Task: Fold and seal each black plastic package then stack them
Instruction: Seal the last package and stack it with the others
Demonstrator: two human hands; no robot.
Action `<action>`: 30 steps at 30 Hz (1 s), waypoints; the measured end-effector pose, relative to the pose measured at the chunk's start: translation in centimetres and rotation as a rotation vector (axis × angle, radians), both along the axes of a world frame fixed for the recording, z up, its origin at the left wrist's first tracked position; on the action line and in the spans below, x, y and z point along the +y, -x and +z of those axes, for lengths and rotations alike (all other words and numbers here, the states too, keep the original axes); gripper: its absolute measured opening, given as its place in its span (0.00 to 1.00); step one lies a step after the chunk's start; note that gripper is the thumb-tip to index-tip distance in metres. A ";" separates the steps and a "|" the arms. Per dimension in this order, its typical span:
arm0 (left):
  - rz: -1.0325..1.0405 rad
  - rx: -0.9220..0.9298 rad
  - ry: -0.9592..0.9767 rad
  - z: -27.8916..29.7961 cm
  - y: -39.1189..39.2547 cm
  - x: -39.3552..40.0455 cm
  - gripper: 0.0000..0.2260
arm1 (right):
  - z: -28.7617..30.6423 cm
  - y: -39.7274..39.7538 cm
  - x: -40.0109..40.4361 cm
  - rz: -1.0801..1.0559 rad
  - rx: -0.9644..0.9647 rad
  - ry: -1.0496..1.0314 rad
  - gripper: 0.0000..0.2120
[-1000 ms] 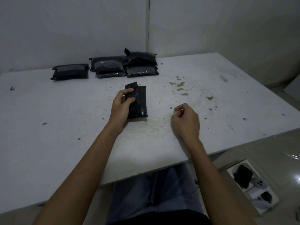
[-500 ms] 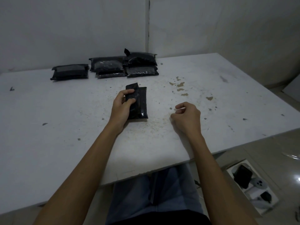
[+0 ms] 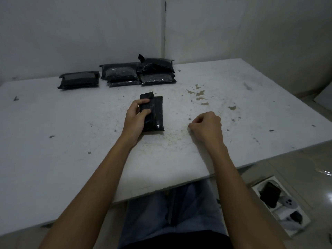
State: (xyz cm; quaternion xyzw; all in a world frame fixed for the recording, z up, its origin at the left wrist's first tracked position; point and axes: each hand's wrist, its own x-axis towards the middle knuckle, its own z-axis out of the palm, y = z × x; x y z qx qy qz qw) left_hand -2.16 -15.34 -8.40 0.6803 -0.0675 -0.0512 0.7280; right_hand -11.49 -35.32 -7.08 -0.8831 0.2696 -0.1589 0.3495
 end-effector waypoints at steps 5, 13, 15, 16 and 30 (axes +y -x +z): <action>0.008 0.018 0.022 0.1 0.0 0.0 0.14 | 1.3 0.6 0.2 0.097 -0.074 -0.031 0.05; 0.094 0.075 0.105 1.1 -0.4 1.3 0.15 | 5.6 1.1 2.2 0.321 -0.186 -0.082 0.06; 0.127 0.064 0.103 1.4 -0.7 2.1 0.15 | 6.1 1.2 2.7 0.374 -0.185 -0.087 0.06; 0.148 0.058 0.103 1.6 -0.9 2.6 0.15 | 6.3 1.2 2.9 0.388 -0.202 -0.104 0.06; 0.136 -0.193 -0.042 3.2 -3.5 8.5 0.14 | 11.5 -4.9 5.3 0.755 -0.336 -0.399 0.06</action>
